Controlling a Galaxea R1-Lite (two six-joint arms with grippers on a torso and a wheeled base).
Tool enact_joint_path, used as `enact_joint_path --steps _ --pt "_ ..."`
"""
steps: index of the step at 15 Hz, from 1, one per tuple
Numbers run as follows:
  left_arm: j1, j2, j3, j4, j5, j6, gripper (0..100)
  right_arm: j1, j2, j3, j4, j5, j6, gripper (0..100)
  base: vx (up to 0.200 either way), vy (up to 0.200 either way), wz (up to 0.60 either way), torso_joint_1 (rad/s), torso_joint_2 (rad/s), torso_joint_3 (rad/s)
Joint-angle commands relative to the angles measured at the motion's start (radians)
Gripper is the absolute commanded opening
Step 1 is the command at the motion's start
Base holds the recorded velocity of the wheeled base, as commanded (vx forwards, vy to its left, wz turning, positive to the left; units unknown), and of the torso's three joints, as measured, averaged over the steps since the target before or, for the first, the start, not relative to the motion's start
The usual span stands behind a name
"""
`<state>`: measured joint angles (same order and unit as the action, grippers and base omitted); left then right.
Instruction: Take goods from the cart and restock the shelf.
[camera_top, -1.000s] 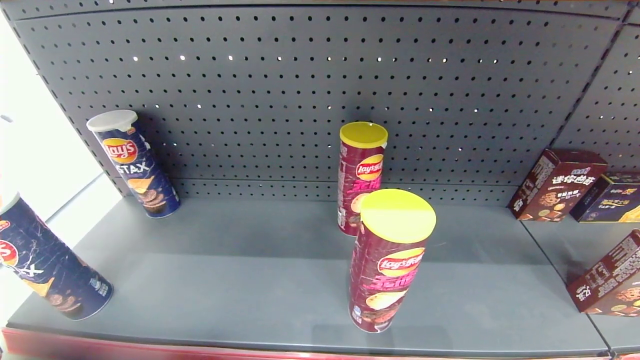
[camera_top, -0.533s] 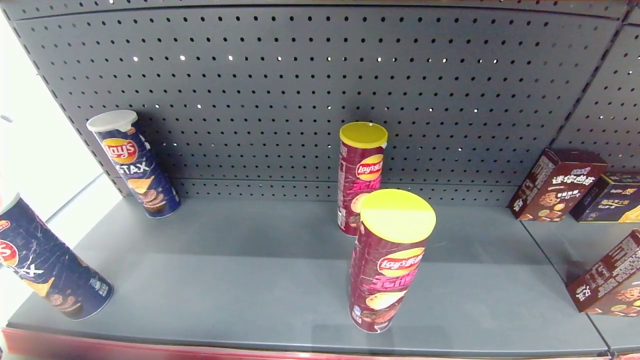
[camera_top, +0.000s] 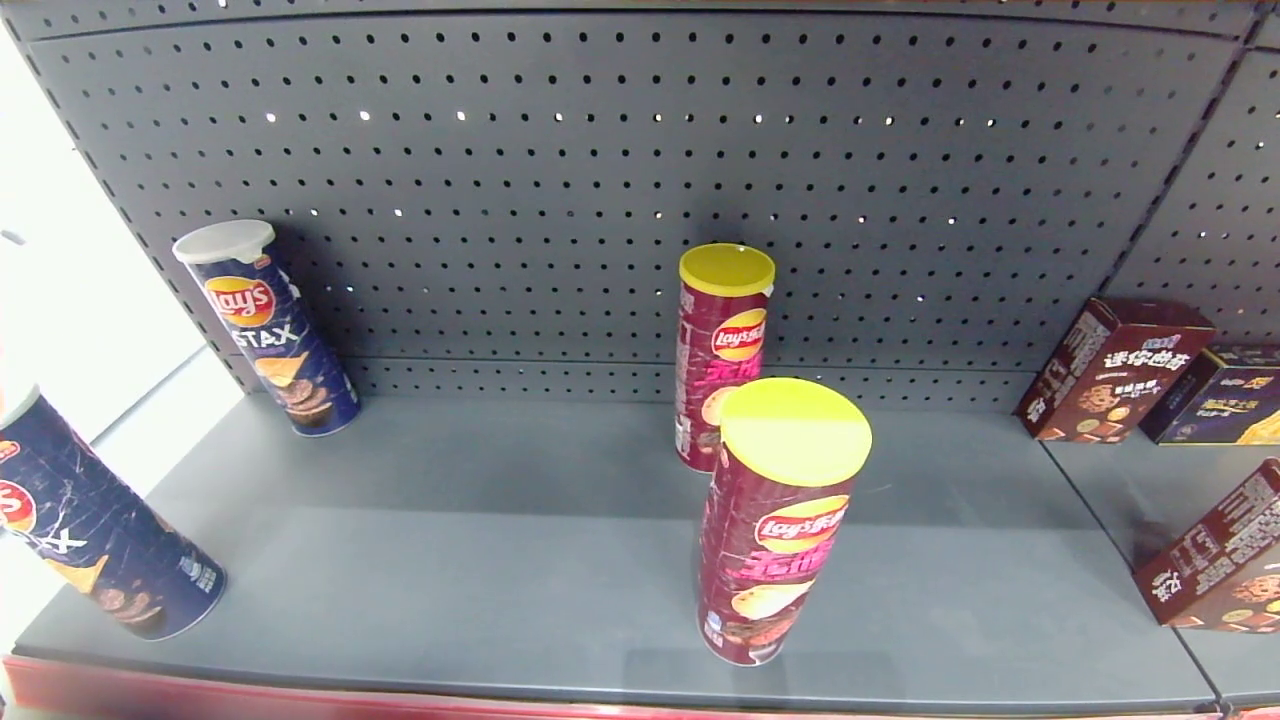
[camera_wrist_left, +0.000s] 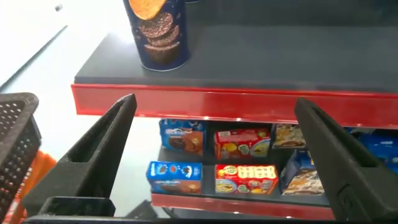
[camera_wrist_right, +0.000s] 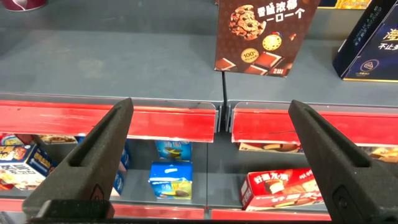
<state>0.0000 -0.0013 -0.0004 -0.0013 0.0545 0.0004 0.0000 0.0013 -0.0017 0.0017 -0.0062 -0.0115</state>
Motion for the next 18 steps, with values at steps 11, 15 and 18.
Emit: enact_joint_path --steps 11,15,18 --pt "0.0 0.001 0.0 0.0 -0.004 0.043 100 0.132 0.543 -0.572 -0.02 0.14 -0.008 100 0.0 0.0 0.0 0.0 0.0 0.0" --pt "0.0 0.001 0.0 0.0 -0.005 0.047 100 0.334 0.737 -0.577 -0.043 0.226 -0.166 100 0.0 0.0 0.0 0.0 0.0 0.0" --pt "0.0 0.001 0.0 0.0 0.01 0.044 100 0.485 0.893 -0.584 -0.055 0.227 -0.193 100 0.0 0.0 0.0 0.0 0.0 0.0"
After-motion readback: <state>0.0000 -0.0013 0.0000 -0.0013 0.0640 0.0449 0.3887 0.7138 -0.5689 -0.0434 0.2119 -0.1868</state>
